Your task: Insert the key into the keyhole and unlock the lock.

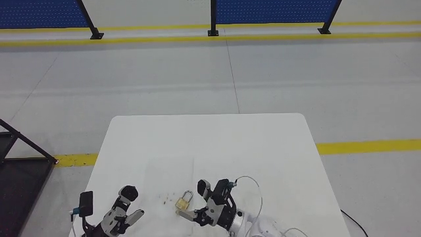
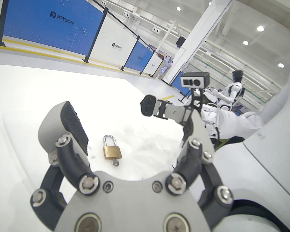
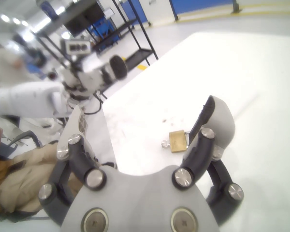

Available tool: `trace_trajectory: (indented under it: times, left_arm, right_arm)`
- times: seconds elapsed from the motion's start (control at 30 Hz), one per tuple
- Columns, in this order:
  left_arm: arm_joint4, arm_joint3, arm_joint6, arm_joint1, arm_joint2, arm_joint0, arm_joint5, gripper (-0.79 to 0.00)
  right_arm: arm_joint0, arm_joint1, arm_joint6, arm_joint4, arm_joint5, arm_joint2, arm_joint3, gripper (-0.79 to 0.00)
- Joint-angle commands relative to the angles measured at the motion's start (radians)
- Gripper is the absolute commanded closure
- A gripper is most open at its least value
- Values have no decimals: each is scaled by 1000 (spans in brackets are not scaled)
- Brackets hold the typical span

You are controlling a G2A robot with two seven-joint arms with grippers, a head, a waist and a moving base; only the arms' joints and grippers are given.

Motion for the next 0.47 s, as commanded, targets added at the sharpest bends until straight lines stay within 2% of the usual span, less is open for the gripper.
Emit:
trace_trajectory:
  times: [0.0,0.43]
  left_arm:
    - [0,0,0,0,0,0,0,-785]
    - [7,-4,-11,-5,-2,-7,16,-785]
  right_arm:
    - [0,0,0,0,0,0,0,-784]
    - [1,0,20,-6,12,11,0,-784]
